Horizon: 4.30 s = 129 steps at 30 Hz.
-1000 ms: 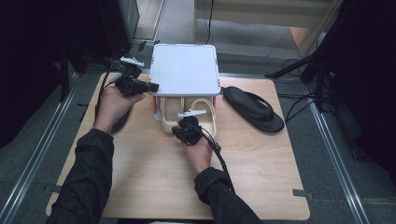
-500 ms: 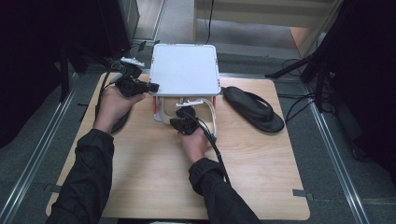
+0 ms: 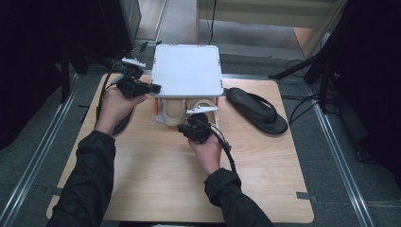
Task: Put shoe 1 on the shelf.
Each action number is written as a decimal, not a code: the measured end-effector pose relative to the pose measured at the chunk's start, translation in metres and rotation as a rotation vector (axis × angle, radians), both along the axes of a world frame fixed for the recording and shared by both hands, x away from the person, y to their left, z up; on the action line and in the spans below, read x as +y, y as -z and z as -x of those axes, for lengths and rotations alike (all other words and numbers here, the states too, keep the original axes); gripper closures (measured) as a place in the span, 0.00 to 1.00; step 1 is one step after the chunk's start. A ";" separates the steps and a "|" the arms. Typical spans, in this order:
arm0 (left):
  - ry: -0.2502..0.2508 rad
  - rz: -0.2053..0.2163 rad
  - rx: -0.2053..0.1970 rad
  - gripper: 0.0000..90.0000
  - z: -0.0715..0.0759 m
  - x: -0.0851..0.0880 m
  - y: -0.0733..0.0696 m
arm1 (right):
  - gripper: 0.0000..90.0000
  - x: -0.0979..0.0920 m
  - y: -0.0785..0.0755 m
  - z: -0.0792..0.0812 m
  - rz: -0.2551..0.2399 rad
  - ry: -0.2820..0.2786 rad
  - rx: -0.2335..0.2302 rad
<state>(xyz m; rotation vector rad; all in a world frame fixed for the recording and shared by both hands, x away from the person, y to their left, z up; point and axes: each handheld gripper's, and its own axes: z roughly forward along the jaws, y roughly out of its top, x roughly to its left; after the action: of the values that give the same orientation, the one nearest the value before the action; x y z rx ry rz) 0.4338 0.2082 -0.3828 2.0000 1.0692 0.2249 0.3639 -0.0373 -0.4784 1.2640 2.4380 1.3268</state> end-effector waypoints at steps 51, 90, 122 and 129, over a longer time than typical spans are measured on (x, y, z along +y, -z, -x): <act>-0.002 0.008 -0.002 1.00 0.000 0.000 0.001 | 1.00 -0.103 0.032 0.032 0.066 0.067 0.026; -0.003 0.021 -0.003 0.99 0.000 0.002 0.001 | 1.00 -0.051 0.031 -0.044 0.054 0.119 0.037; -0.152 0.047 0.004 0.45 0.039 0.048 -0.016 | 0.69 -0.088 -0.002 0.034 0.026 -0.008 -0.080; -0.217 0.050 0.004 0.48 0.046 0.068 -0.006 | 0.69 -0.102 0.006 0.047 -0.007 -0.012 -0.062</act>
<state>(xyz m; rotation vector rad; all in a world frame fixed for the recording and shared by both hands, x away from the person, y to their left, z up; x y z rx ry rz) 0.3874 0.2767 -0.3771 1.8402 1.2825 0.3053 0.3171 -0.1392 -0.4847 1.1934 2.4054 1.3572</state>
